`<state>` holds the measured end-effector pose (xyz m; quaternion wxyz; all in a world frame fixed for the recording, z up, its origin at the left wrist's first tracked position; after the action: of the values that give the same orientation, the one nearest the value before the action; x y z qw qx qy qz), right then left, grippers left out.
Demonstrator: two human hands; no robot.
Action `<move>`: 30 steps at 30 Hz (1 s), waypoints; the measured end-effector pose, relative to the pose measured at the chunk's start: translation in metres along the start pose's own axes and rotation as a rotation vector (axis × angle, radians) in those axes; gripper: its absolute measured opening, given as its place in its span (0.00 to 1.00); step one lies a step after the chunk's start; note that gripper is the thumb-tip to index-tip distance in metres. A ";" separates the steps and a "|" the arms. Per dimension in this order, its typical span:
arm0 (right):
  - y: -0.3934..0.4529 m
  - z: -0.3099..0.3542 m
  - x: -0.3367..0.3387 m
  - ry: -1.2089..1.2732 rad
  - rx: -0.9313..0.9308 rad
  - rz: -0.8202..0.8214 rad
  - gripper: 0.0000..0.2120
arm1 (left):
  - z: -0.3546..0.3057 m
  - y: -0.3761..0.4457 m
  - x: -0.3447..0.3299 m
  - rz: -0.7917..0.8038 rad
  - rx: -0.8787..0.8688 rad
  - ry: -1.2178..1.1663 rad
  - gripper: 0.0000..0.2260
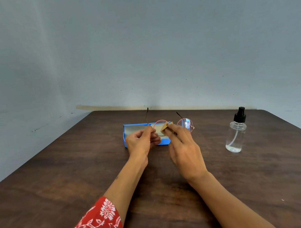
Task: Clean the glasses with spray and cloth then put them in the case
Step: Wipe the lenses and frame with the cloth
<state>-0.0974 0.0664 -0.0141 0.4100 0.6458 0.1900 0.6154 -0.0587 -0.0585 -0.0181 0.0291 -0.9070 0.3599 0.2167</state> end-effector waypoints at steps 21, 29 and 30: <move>0.001 0.002 0.001 -0.082 0.015 -0.059 0.13 | -0.010 -0.004 0.002 -0.030 -0.061 -0.050 0.07; 0.001 0.001 0.000 -0.106 0.018 -0.042 0.15 | -0.011 -0.005 0.003 -0.039 -0.062 -0.034 0.06; 0.002 0.001 0.000 -0.104 0.020 -0.036 0.15 | -0.011 -0.005 0.003 -0.038 -0.062 -0.034 0.06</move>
<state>-0.0971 0.0650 -0.0130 0.4238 0.6776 0.1862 0.5715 -0.0491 -0.0589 -0.0103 0.0111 -0.9104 0.3351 0.2426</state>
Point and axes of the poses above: each hand's wrist, its own y-axis towards the middle knuckle, its own x-axis out of the back of the hand, z = x × y, the point moved 2 cm from there along y, towards the middle knuckle, and after that the axes turned 11 degrees about z, right-handed, at the moved point
